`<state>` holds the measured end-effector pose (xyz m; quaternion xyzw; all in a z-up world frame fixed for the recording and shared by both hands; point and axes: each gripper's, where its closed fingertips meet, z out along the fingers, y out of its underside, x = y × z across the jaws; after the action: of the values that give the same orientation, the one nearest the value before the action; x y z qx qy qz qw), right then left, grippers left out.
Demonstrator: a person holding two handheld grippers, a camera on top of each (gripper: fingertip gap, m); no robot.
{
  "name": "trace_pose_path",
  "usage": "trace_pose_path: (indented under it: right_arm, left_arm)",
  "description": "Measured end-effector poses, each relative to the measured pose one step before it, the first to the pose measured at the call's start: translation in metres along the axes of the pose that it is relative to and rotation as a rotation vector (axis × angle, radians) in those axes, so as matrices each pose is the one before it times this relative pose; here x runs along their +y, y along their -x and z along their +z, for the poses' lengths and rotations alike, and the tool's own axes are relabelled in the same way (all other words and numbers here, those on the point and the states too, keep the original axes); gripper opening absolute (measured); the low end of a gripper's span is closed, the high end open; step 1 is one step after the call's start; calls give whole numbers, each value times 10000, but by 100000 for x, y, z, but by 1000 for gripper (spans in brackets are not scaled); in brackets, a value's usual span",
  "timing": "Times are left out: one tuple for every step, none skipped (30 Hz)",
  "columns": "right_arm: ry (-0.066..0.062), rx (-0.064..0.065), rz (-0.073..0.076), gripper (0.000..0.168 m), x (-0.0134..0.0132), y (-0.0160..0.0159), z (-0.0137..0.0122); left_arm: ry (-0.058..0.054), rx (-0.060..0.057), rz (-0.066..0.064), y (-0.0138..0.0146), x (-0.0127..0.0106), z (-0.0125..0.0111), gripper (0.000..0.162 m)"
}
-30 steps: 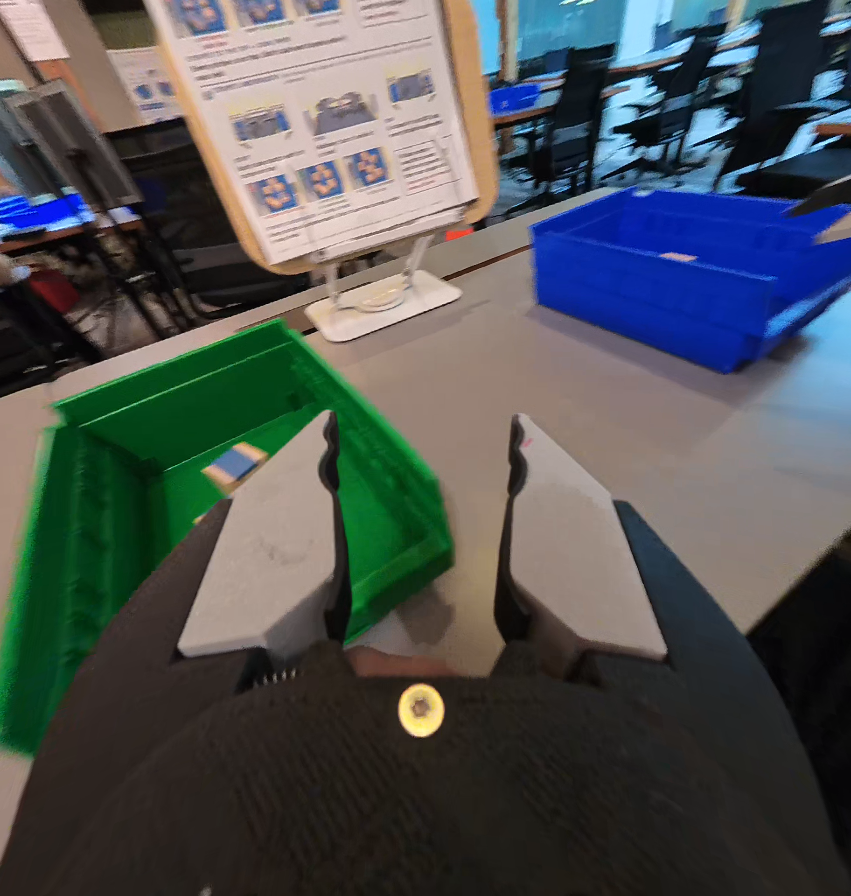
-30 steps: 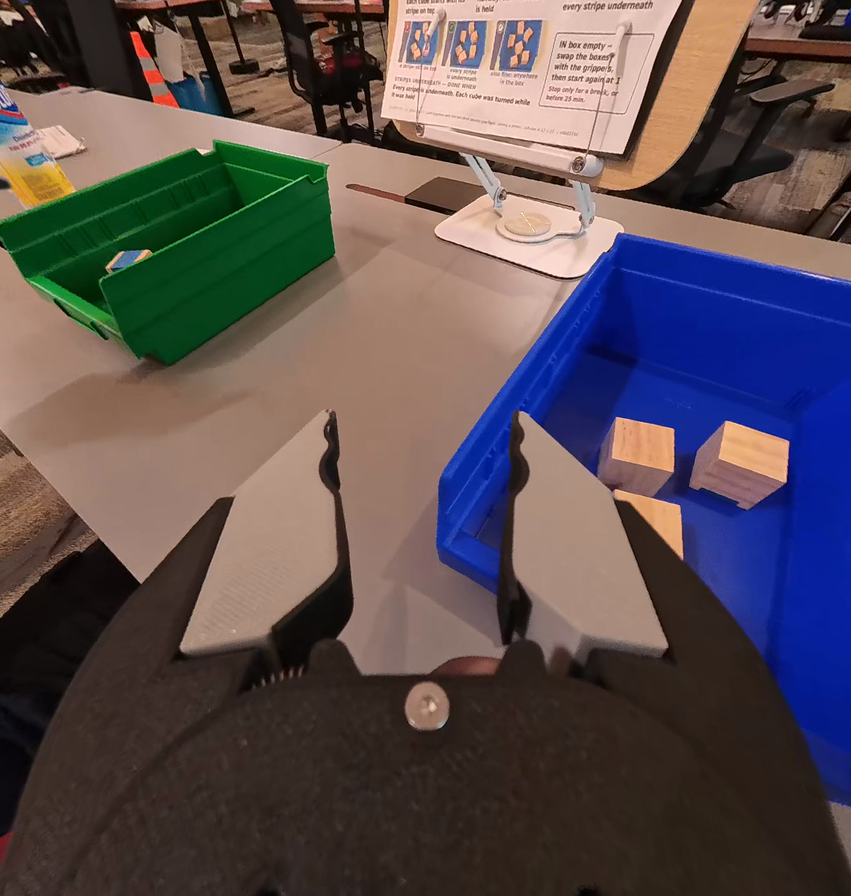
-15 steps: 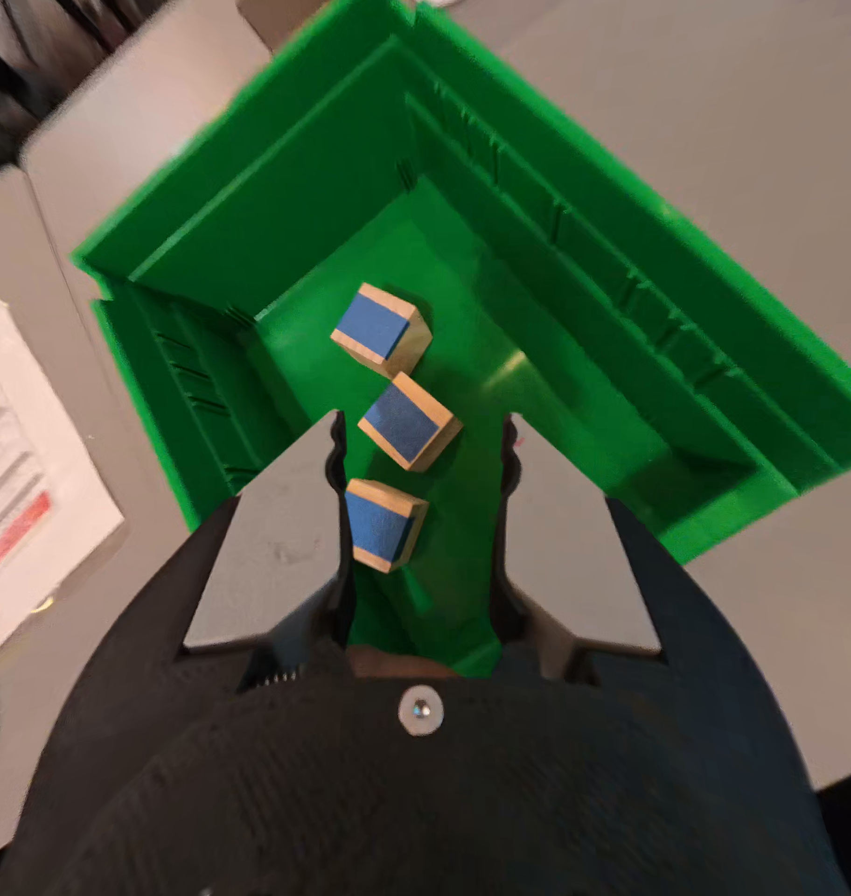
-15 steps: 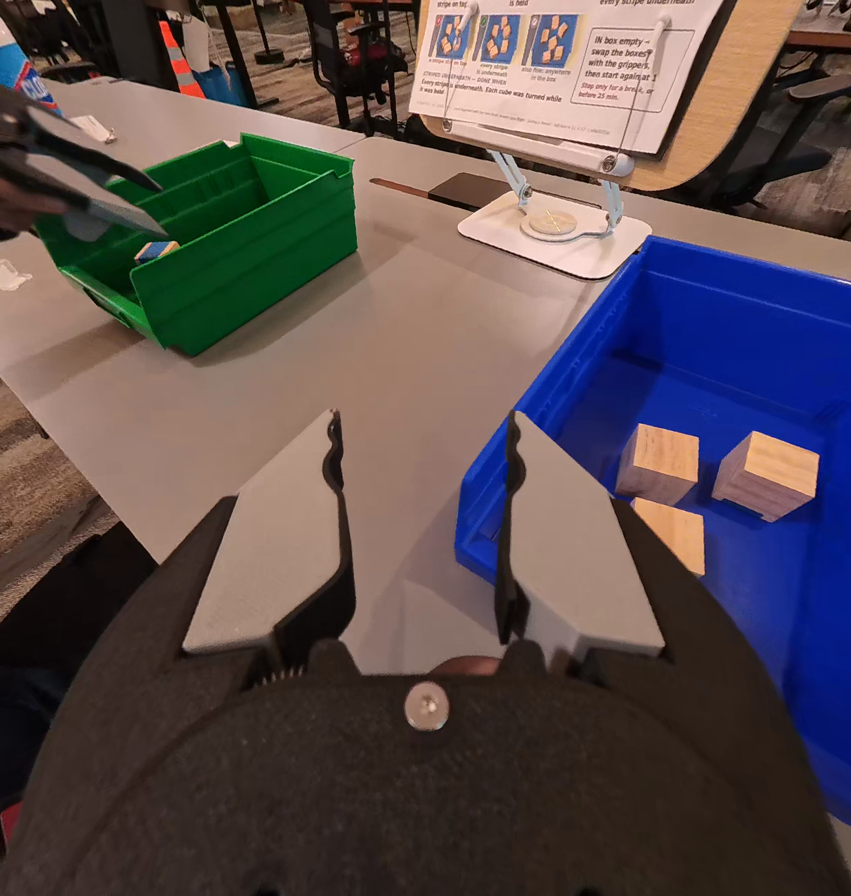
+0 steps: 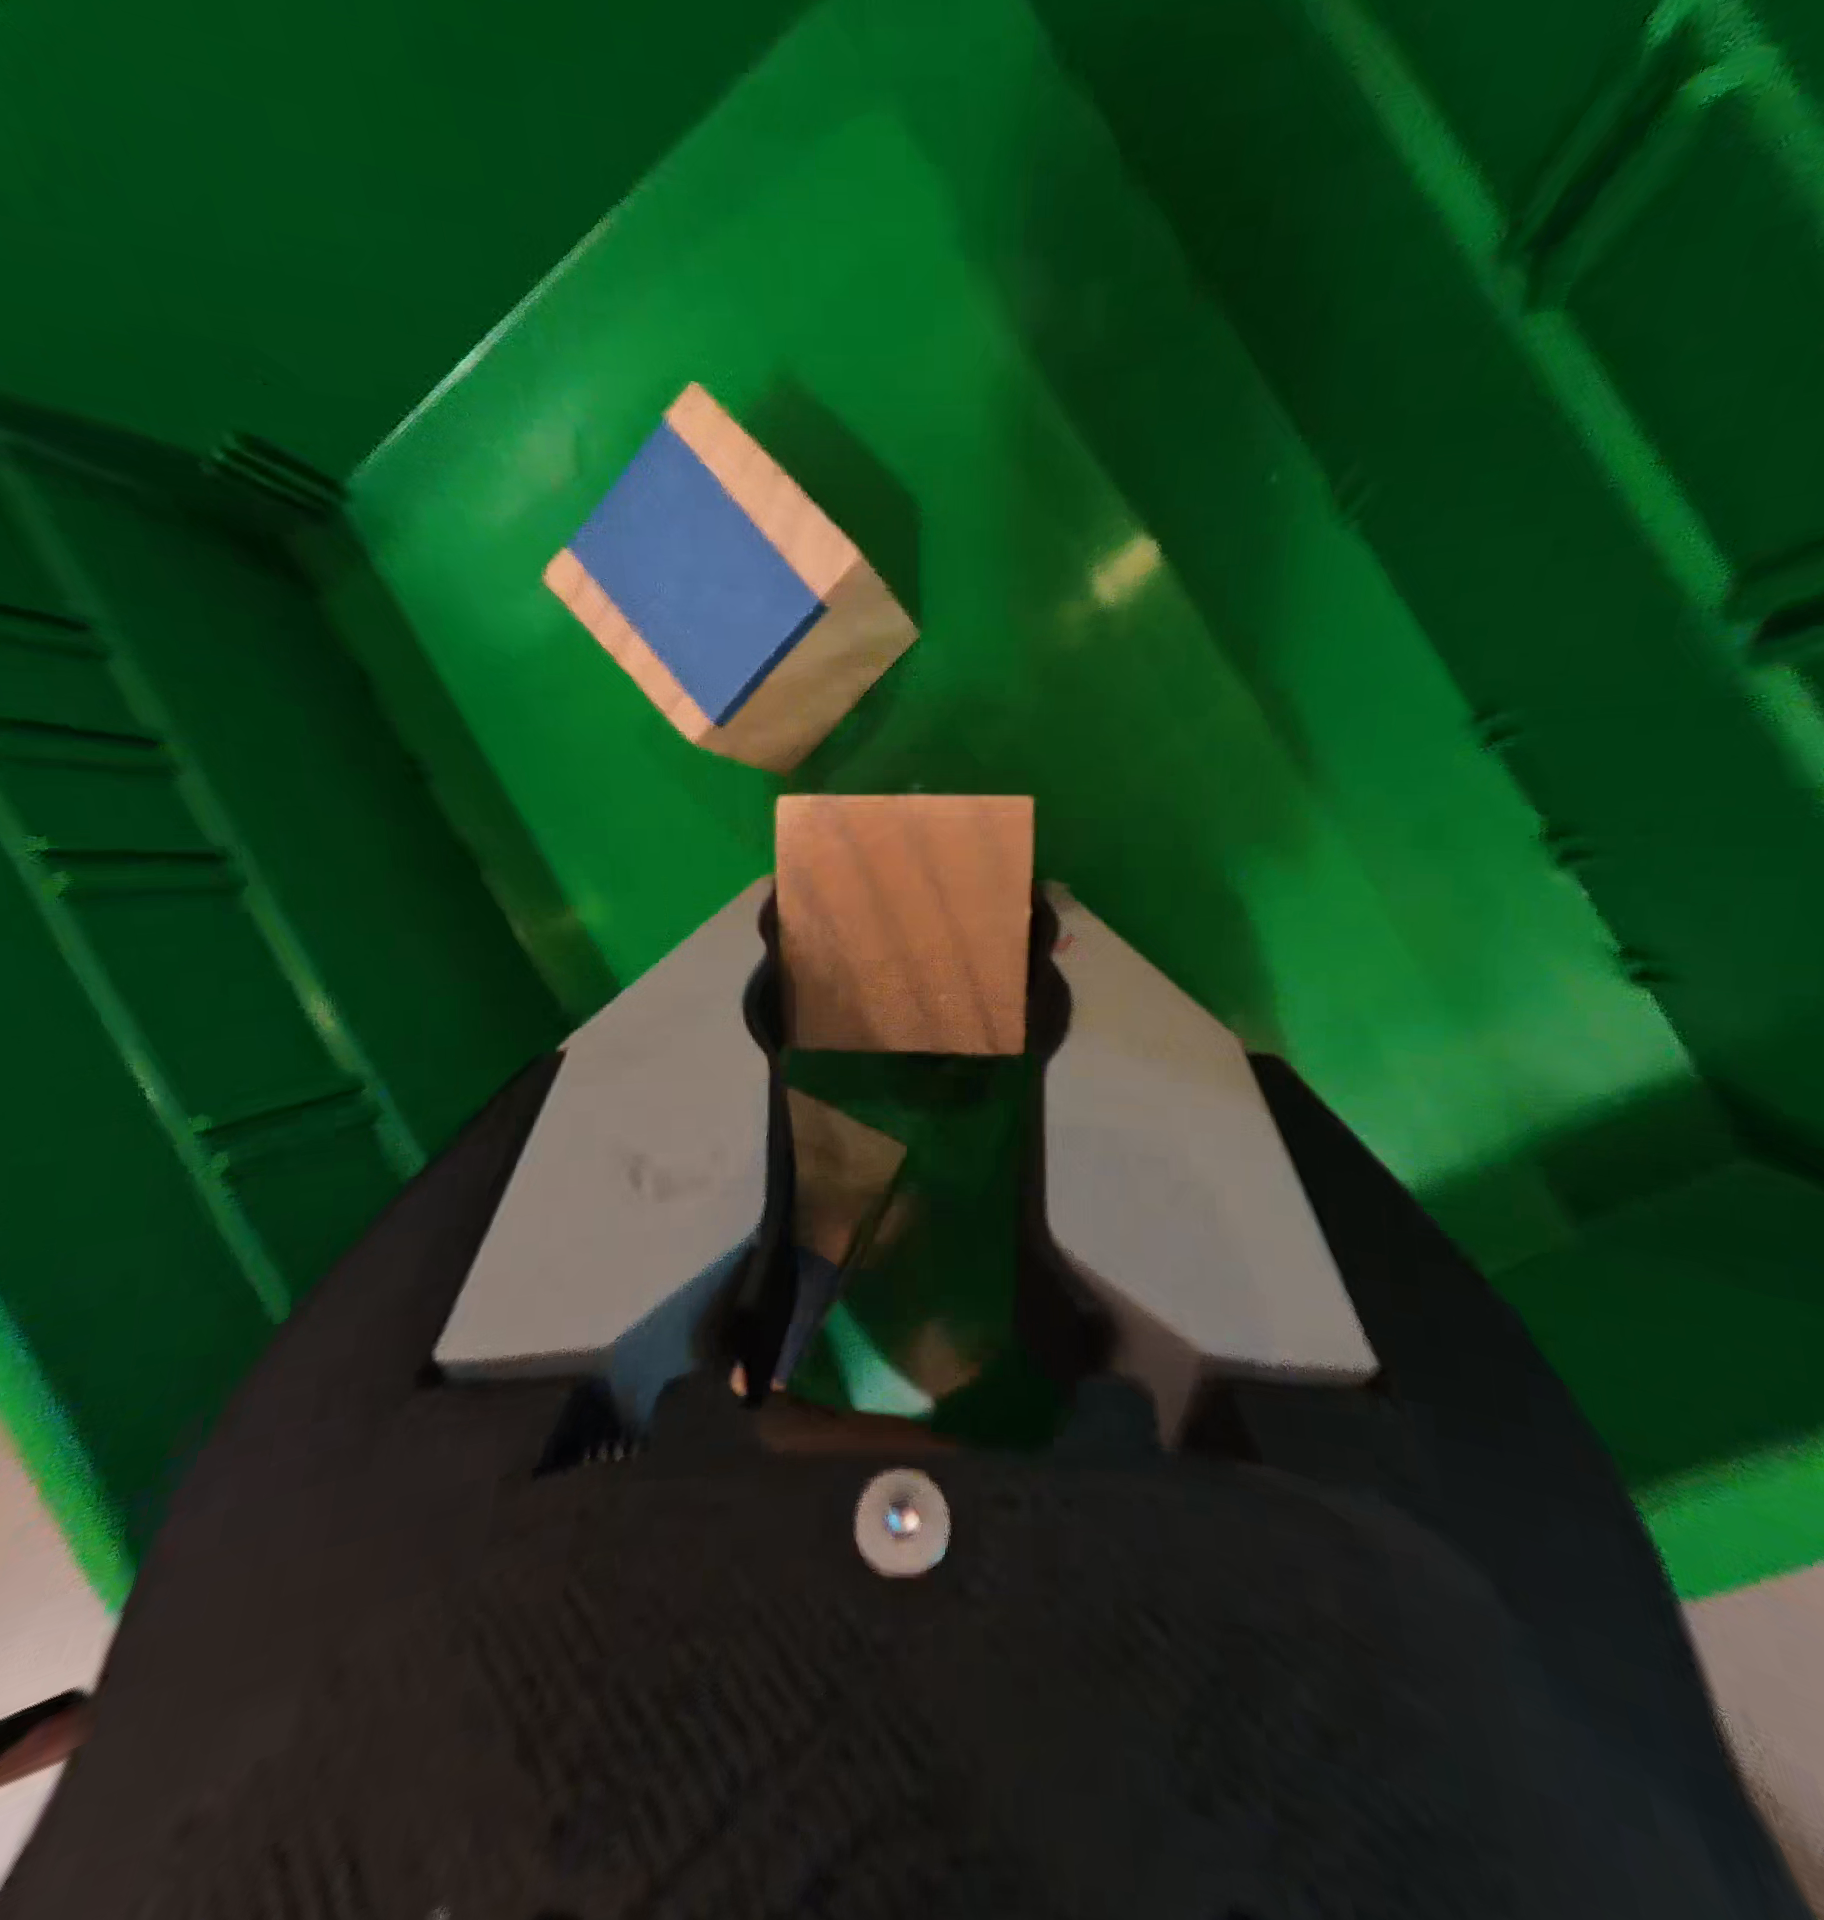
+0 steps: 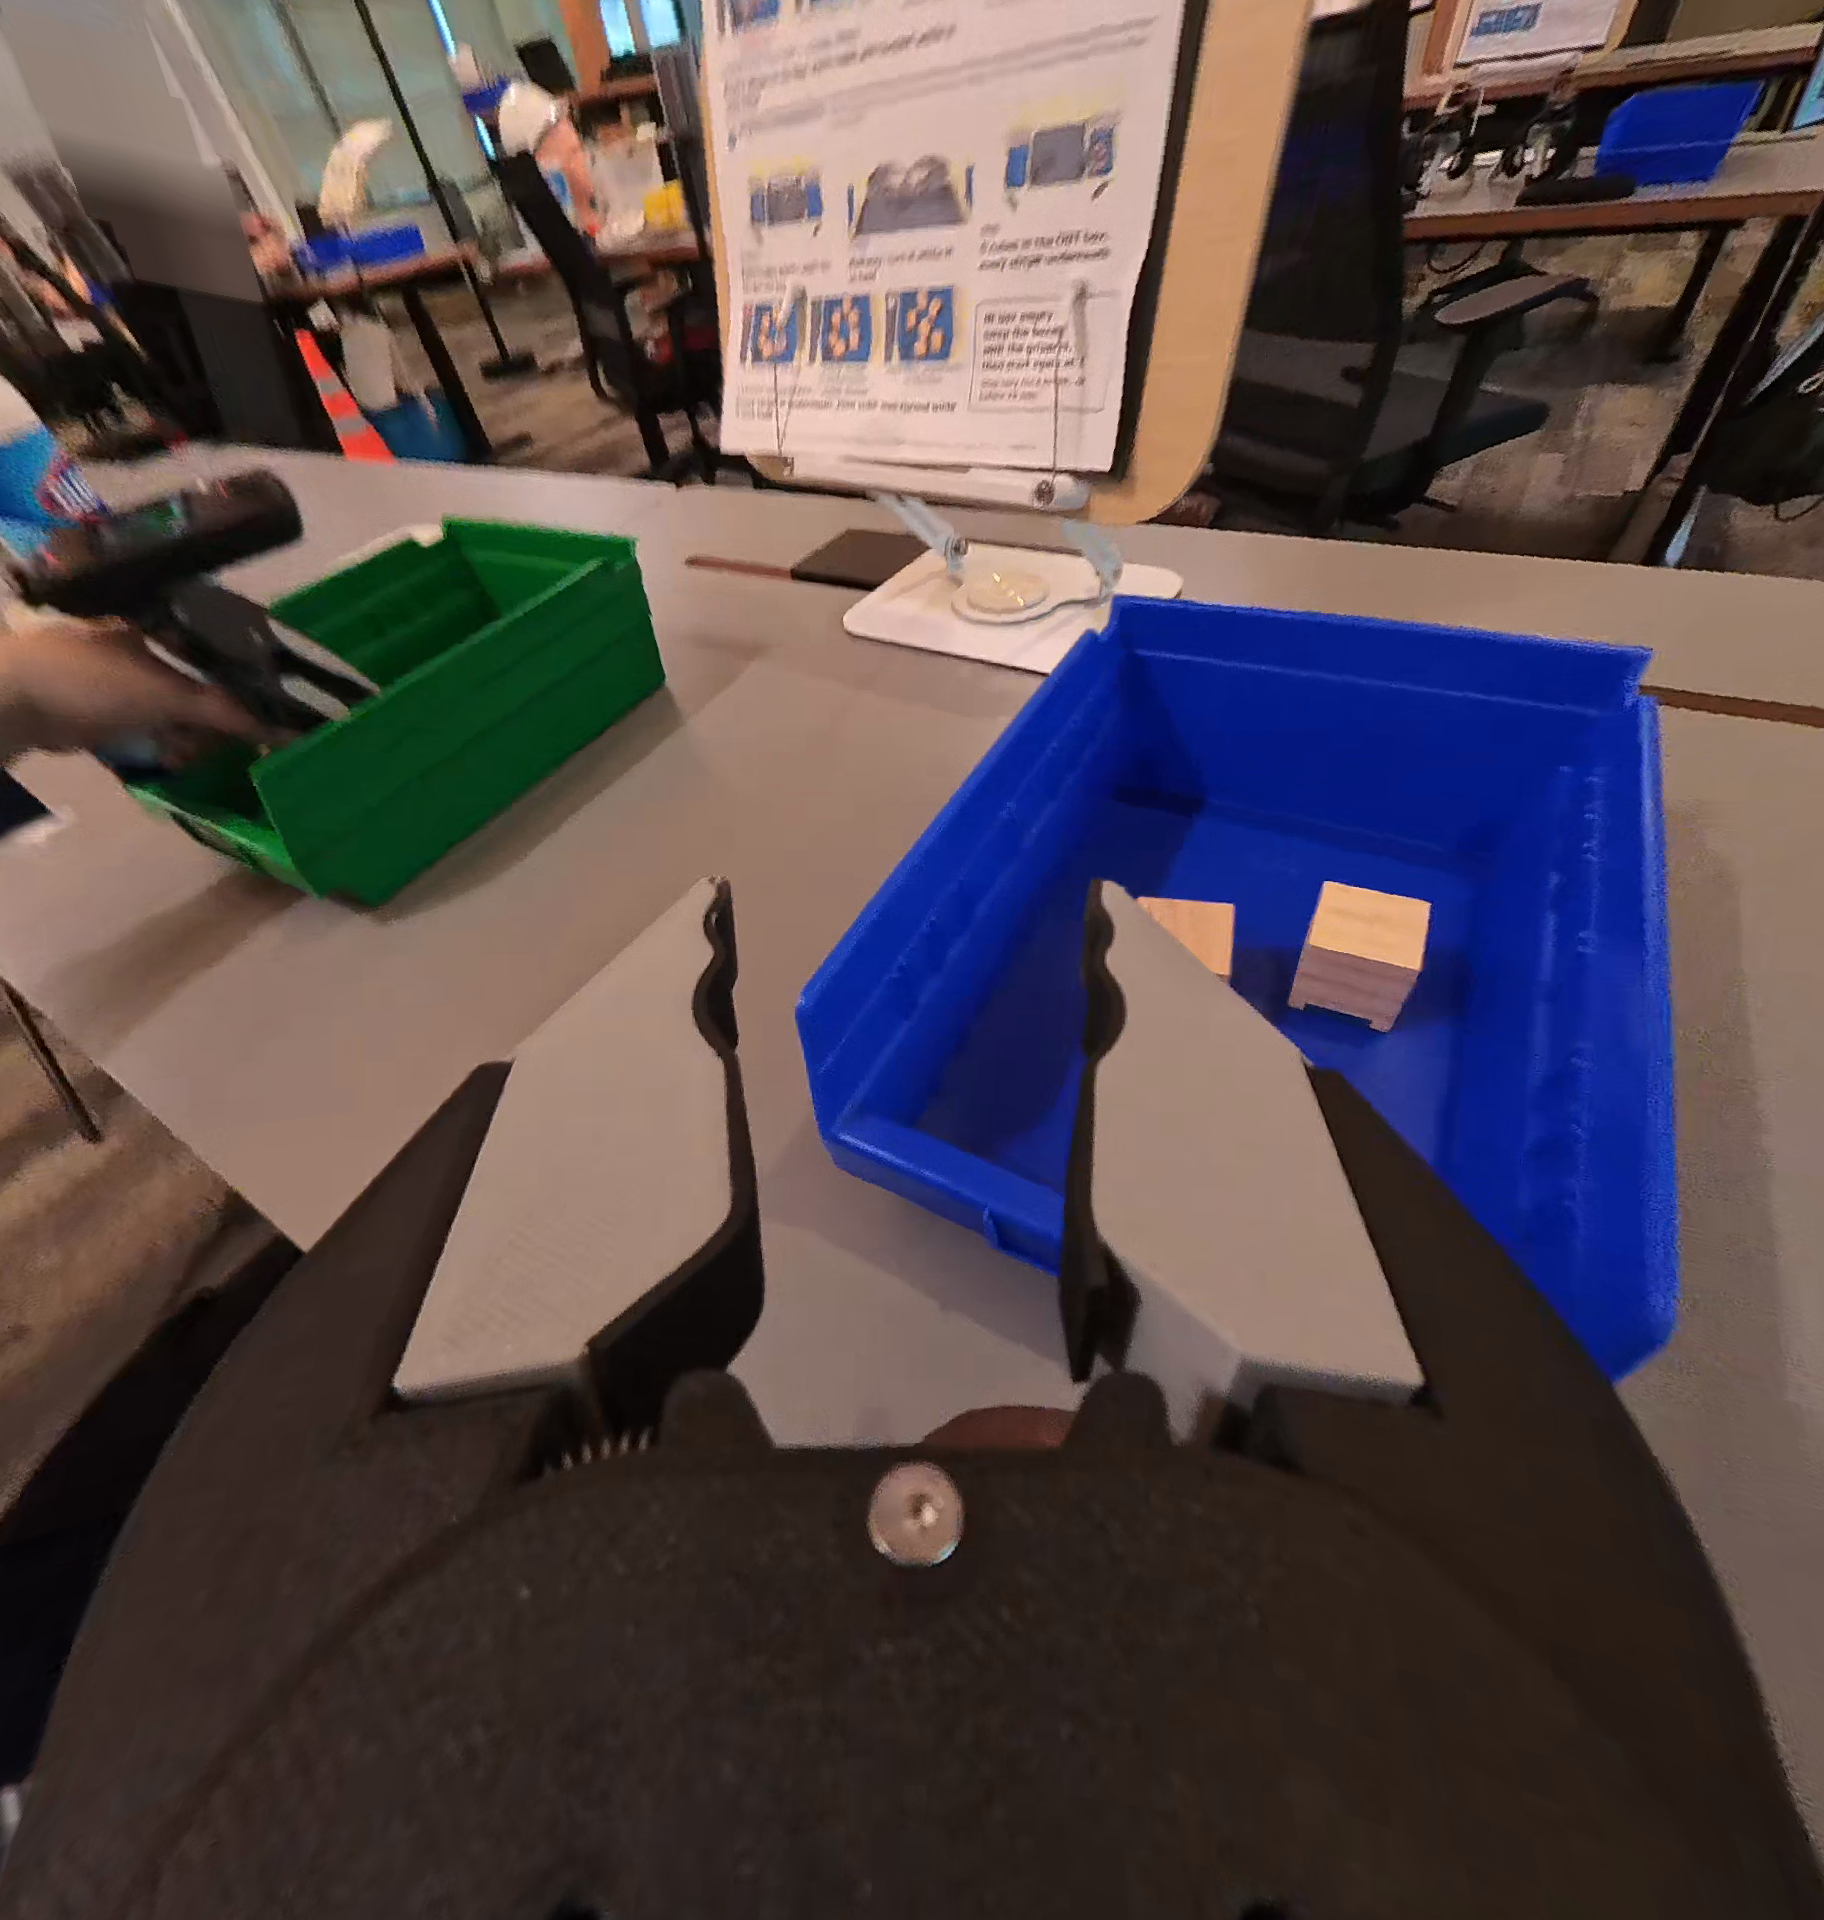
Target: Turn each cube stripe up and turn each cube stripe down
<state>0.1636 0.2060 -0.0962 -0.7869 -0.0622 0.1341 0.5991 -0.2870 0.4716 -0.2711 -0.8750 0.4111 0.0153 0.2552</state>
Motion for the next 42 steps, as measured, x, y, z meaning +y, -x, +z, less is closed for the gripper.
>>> trace_pose_path:
  right_arm:
    - [-180, -138, 292, 65, -283, -181, -468]
    - [-139, -169, 201, 65, -229, 23, -350]
    - [-89, -133, 106, 65, -163, 100, -246]
    - [-35, -47, 27, 65, -81, 86, -124]
    - [15, 15, -50, 65, 7, 86, -46]
    - [60, 27, -100, 65, 87, 131, 33]
    - [92, 10, -114, 65, 144, 173, 109]
    - [114, -20, -119, 65, 170, 240, 167]
    - [117, -36, -107, 65, 177, 255, 207]
    - [92, -40, -81, 65, 144, 247, 252]
    - [76, -60, -45, 65, 145, 281, 310]
    - [92, -122, -22, 65, 195, 390, 388]
    - [129, -196, -24, 65, 253, 524, 459]
    - [181, -247, -48, 65, 339, 620, 533]
    - [203, -264, -65, 65, 375, 669, 600]
    - [182, -265, -52, 65, 351, 698, 640]
    - [169, -294, -24, 65, 342, 765, 694]
    - [176, -368, -11, 65, 336, 906, 727]
    - [181, -428, -5, 65, 343, 1012, 748]
    - [156, -464, -1, 66, 286, 1097, 748]
    - [106, -440, -8, 66, 180, 1090, 737]
    - [84, -392, -40, 66, 126, 1043, 692]
    - [43, -378, -75, 67, 32, 1069, 652]
    - [23, -413, -84, 67, -3, 1166, 627]
    - [71, -465, -76, 67, 73, 1235, 584]
    - [66, -461, -44, 68, 74, 1188, 539]
    - [32, -411, -7, 68, 59, 1060, 459]
    - [31, -349, 2, 68, 74, 894, 370]
    - [19, -301, -16, 68, 37, 756, 313]
    - [-26, -264, -5, 68, -19, 647, 274]
    - [-57, -283, 5, 68, -59, 610, 259]
    - [-46, -344, -8, 68, -39, 636, 270]
    - [-24, -384, -29, 68, -7, 616, 275]
    - [-32, -384, -33, 69, -21, 544, 258]
    - [-29, -321, -27, 69, 14, 387, 224]
    - [14, -214, -45, 70, 109, 185, 180]
    - [38, -163, -81, 70, 182, 101, 160]
    - [42, -198, -94, 70, 212, 174, 156]
    - [36, -197, -41, 70, 222, 180, 171]
    - [42, -182, 2, 70, 198, 193, 224]
    - [33, -164, -17, 71, 141, 216, 290]
    - [16, -124, -65, 72, 75, 239, 348]
  left_arm:
    - [-88, -53, -54, -46, -88, 10, 44]
    - [-45, -119, -5, 45, -27, 14, 44]
    - [-100, -40, 37, -85, -84, -43, 44]
    - [-125, 77, -7, -224, -113, -120, 44]
    - [-153, 162, -74, -296, -160, -203, 44]
    - [-188, 128, -82, -209, -184, -300, 44]
    - [-211, 45, -43, -65, -193, -386, 44]
    - [-262, -32, -17, 73, -234, -473, 44]
    - [-347, -49, 5, 75, -322, -573, 44]
    - [-378, -67, -20, 53, -319, -634, 44]
    - [-392, -107, -33, 54, -307, -673, 44]
    - [-446, -100, -18, -57, -345, -722, 44]
    - [-513, -66, 5, -239, -427, -785, 44]
    - [-579, -51, 50, -407, -537, -838, 44]
    - [-623, -26, 100, -573, -625, -918, 44]
    - [-592, 27, 73, -769, -638, -936, 44]
    - [-584, 77, 8, -905, -690, -952, 43]
    - [-685, 148, -12, -1108, -906, -984, 43]
    - [-781, 333, -27, -1486, -1101, -1001, 43]
    - [-764, 533, -131, -1885, -1186, -901, 42]
    - [-638, 631, -285, -2116, -1073, -643, 42]
    - [-442, 666, -318, -2252, -806, -294, 43]
    - [-285, 589, -148, -2182, -560, -19, 44]
    - [-296, 405, 87, -1914, -551, 121, 43]
    - [-400, 354, 178, -1768, -714, 121, 44]
    - [-622, 266, 266, -1557, -1081, 18, 44]
    - [-1058, -146, 750, -1039, -1654, -247, 43]
    - [-1363, -332, 1459, -978, -1917, -436, 43]
    - [-1000, -172, 1724, -1190, -1444, -314, 43]
    - [-106, -149, 1383, -984, -400, 48, 43]
    - [434, -62, 1125, -977, 259, 195, 44]
    - [176, -36, 1156, -1097, -33, 122, 44]
    - [-134, 0, 1046, -1183, -441, 33, 44]
    - [-86, 120, 736, -1191, -441, 79, 43]
    - [-6, 158, 527, -1036, -337, 143, 43]
    - [-33, 64, 502, -725, -338, 137, 43]
    - [-63, -11, 464, -460, -336, 135, 43]
    - [-70, 20, 299, -344, -340, 115, 43]
    - [-117, 35, 102, -241, -393, 69, 43]
    - [-196, -11, -18, -100, -516, 0, 43]
    - [-202, -40, -10, -61, -521, -3, 43]
    - [-83, 30, 86, -187, -316, 52, 43]
